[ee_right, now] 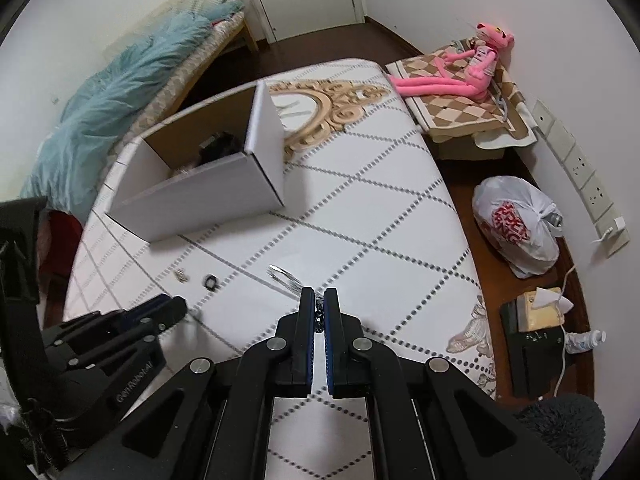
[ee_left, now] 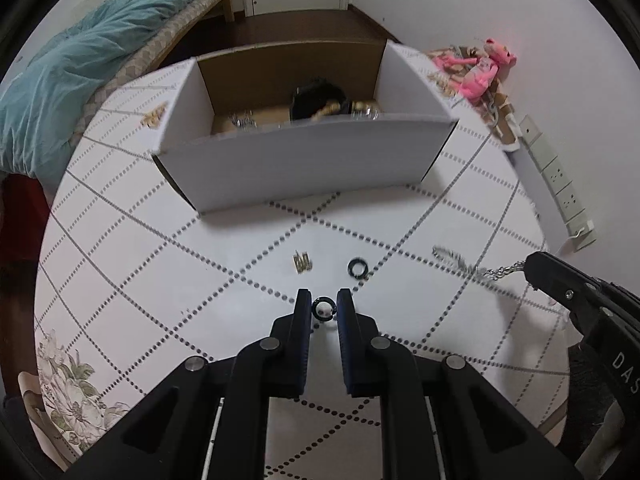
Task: Organize jewelry
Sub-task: 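Carry the ring into the box with the left tool while the right tool drops the necklace in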
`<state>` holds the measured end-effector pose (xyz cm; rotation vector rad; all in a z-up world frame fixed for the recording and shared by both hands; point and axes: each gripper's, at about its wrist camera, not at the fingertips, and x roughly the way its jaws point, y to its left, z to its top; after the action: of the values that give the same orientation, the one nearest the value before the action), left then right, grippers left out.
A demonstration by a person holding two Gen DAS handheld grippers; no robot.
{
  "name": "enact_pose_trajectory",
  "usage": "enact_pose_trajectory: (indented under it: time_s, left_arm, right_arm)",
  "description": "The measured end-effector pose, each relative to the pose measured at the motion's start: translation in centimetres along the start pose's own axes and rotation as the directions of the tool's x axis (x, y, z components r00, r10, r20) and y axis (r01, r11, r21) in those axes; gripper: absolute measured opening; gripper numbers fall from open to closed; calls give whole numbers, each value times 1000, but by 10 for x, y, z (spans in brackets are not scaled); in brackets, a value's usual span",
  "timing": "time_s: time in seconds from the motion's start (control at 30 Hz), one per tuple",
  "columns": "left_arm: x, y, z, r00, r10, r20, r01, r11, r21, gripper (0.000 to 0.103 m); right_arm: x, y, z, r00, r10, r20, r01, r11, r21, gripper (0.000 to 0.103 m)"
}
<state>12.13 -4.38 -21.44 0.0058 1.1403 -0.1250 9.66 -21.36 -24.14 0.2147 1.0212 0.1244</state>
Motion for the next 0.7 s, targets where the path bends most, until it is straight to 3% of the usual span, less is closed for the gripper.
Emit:
enact_pose_trajectory:
  time_s: [0.23, 0.47, 0.7]
  left_arm:
    - [-38, 5, 18, 997, -41, 68, 42, 999, -16, 10]
    - [-86, 20, 56, 984, -103, 147, 109, 993, -35, 10]
    - [-94, 42, 107, 976, -151, 156, 160, 986, -52, 10]
  right_arm:
    - [-33, 19, 29, 994, 87, 62, -86, 996, -22, 4]
    - [-71, 39, 71, 979, 154, 131, -145, 986, -77, 4]
    - [-75, 64, 130, 967, 204, 152, -183, 973, -143, 4]
